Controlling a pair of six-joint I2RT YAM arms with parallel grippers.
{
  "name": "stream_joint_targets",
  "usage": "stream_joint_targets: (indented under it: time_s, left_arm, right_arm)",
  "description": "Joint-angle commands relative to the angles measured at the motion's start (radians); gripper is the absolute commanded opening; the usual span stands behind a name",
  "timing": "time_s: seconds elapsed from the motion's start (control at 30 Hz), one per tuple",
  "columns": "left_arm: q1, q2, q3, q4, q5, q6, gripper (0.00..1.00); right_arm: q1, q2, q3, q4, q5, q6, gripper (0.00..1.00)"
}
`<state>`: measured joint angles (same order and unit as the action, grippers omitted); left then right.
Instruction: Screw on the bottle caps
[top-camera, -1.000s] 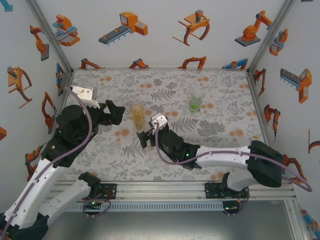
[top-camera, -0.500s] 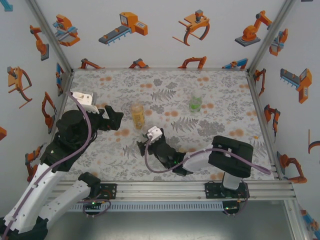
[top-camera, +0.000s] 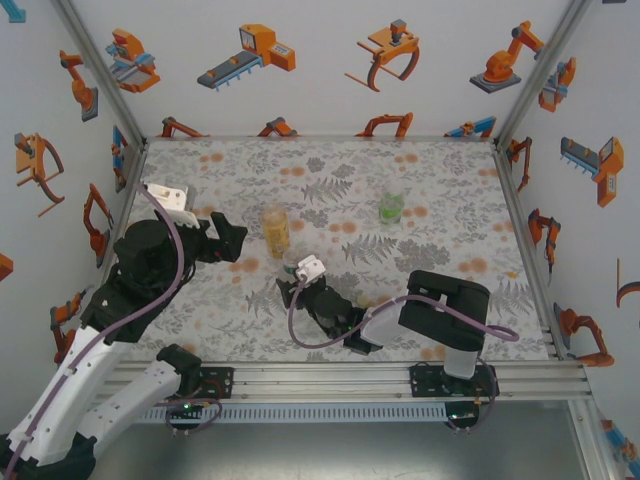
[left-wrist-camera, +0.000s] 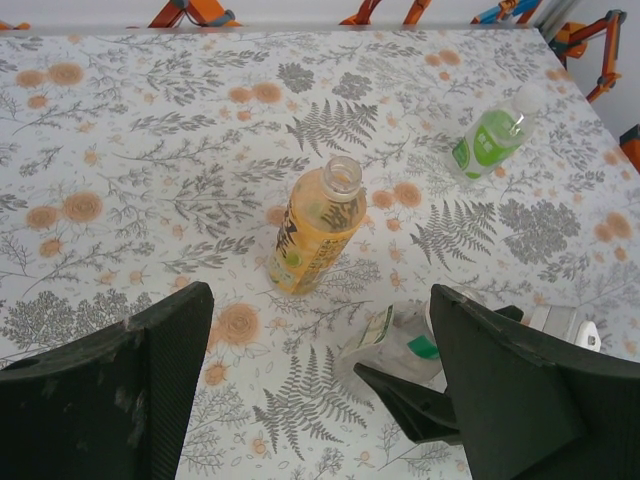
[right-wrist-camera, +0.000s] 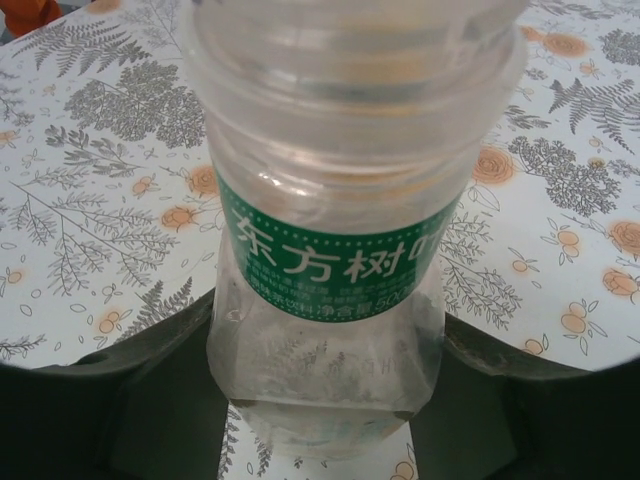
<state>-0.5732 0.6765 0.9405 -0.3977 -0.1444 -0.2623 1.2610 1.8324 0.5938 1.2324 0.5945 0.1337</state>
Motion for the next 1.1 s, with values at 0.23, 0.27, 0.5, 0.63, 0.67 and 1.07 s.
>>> stream_joint_targets:
  time_s: [0.23, 0.27, 0.5, 0.63, 0.67, 1.07]
  left_arm:
    - [0.007, 0.022, 0.014, 0.021, 0.012, 0.004, 0.81]
    - [0.007, 0.027, 0.012, 0.025, 0.016, 0.009, 0.82]
    - [0.007, 0.061, -0.006, 0.097, 0.092, 0.061, 0.83]
    - [0.007, 0.089, -0.004, 0.148, 0.142, 0.096, 0.85]
    - [0.007, 0.098, -0.002, 0.159, 0.161, 0.103, 0.85]
    - [0.007, 0.175, -0.037, 0.400, 0.564, 0.196, 0.85]
  right_arm:
    - [0.004, -0.121, -0.023, -0.060, -0.024, -0.057, 0.47]
    - [0.001, -0.141, -0.023, -0.083, -0.033, -0.065, 0.47]
    - [-0.051, -0.303, -0.048, -0.249, -0.157, -0.067, 0.45]
    - [-0.116, -0.441, -0.064, -0.404, -0.302, -0.052, 0.45]
    - [-0.134, -0.474, -0.067, -0.440, -0.336, -0.049, 0.45]
    - [-0.527, -0.855, 0.013, -0.941, -0.918, -0.067, 0.44]
